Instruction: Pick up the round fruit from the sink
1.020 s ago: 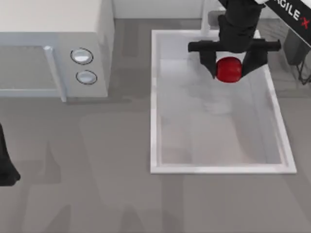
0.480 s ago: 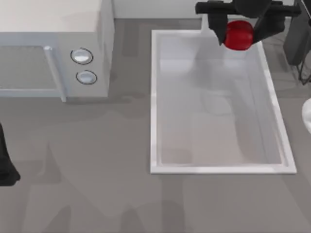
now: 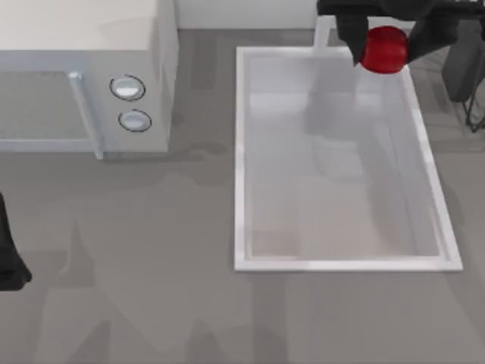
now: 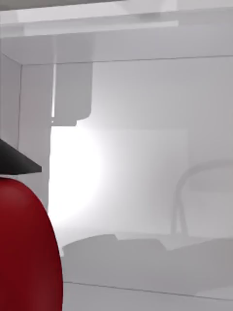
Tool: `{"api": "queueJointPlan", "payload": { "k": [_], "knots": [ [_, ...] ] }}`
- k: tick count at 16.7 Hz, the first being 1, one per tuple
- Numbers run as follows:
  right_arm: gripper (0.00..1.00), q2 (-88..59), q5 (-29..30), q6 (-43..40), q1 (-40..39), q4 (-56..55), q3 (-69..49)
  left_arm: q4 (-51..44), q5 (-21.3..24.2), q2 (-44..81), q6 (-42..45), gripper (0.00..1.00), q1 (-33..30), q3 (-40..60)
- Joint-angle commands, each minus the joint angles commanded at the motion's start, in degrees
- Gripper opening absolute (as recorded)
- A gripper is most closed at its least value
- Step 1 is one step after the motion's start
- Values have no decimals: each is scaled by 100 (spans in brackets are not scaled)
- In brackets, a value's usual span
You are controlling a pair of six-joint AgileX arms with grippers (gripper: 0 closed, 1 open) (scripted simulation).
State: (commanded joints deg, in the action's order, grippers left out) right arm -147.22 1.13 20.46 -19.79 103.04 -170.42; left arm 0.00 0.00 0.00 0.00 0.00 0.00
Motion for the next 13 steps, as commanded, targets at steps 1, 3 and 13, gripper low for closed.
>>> {"api": "queueJointPlan", "payload": {
  "k": [1, 3, 13],
  "knots": [
    [0, 211, -3, -77, 76, -74, 303, 0, 0, 0, 0, 100, 0, 0],
    [0, 734, -12, -266, 263, -259, 1090, 0, 0, 0, 0, 100, 0, 0],
    [0, 4405, -72, -1582, 1564, -1572, 6955, 0, 0, 0, 0, 100, 0, 0]
  ]
}}
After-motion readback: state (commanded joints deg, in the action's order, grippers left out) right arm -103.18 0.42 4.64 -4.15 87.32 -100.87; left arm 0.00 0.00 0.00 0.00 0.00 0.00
